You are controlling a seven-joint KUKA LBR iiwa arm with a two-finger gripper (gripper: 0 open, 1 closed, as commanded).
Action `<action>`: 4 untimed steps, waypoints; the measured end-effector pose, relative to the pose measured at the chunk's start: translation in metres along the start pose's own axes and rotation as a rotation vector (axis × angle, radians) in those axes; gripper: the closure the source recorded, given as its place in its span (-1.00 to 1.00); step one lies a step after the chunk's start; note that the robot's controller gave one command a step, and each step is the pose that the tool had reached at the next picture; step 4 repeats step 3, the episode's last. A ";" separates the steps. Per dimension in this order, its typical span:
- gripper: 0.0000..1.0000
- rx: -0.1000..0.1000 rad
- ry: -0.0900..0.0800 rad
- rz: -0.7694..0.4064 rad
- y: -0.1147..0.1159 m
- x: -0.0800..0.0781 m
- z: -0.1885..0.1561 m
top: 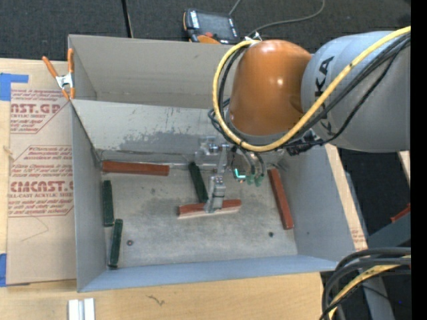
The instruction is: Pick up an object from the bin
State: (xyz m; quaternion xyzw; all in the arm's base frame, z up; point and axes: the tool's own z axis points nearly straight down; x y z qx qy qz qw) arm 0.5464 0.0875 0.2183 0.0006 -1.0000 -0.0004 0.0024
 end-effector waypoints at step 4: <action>1.00 0.001 -0.015 -0.211 -0.001 -0.027 -0.003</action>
Offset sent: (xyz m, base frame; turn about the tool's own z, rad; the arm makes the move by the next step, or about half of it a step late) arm 0.0337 -0.0116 -0.1468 -0.2087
